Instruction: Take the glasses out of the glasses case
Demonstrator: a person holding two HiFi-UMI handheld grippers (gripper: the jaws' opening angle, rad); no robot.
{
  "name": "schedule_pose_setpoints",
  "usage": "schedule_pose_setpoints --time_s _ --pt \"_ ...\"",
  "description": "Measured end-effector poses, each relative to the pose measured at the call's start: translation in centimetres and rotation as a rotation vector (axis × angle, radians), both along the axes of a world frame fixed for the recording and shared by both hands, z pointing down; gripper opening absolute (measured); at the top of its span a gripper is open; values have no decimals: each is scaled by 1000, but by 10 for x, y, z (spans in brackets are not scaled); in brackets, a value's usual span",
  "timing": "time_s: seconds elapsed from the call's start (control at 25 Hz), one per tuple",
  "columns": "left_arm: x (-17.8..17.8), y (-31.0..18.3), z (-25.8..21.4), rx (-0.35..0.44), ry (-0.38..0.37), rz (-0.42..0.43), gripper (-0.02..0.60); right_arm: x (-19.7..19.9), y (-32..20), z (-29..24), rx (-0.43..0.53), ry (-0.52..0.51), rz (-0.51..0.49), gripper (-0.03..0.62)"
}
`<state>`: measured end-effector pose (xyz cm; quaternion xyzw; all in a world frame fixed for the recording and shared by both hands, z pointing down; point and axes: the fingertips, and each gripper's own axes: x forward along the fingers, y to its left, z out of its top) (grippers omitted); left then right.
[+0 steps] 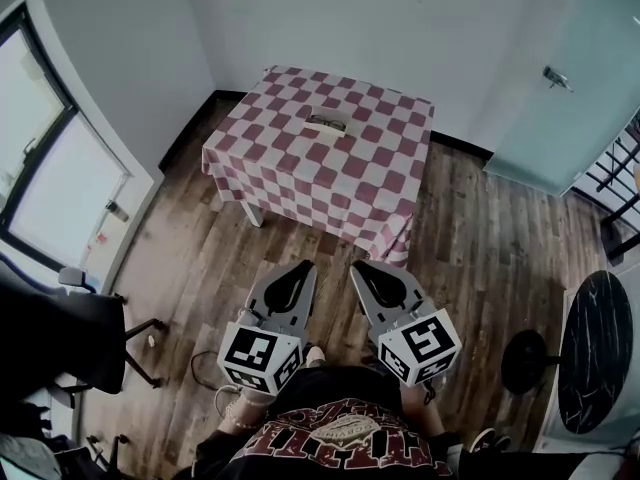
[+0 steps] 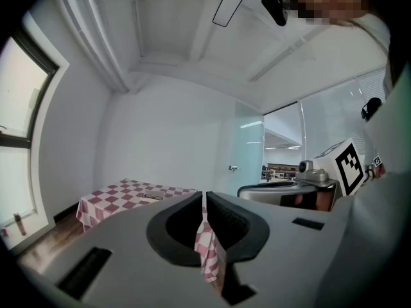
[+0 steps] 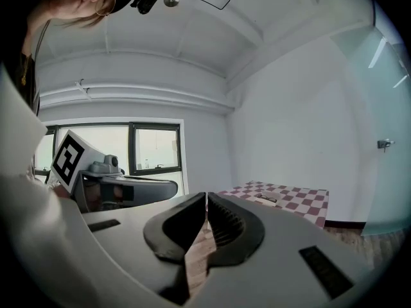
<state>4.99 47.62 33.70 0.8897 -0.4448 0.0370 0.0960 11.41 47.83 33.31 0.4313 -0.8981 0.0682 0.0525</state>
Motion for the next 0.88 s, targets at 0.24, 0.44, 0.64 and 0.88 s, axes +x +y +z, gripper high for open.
schedule_pose_setpoints --time_s 0.24,0.44,0.64,0.88 --pt "-2 -12 3 -9 -9 34 11 -5 -17 2 9 11 55 25" --pt "-1 -22 8 -21 -4 42 11 -11 -24 4 16 8 25 25" --pt "3 -42 14 -45 -6 17 11 -5 -42 4 32 15 0 25" --pt "12 -78 5 -33 12 -25 11 5 -82 1 21 10 -33 25"
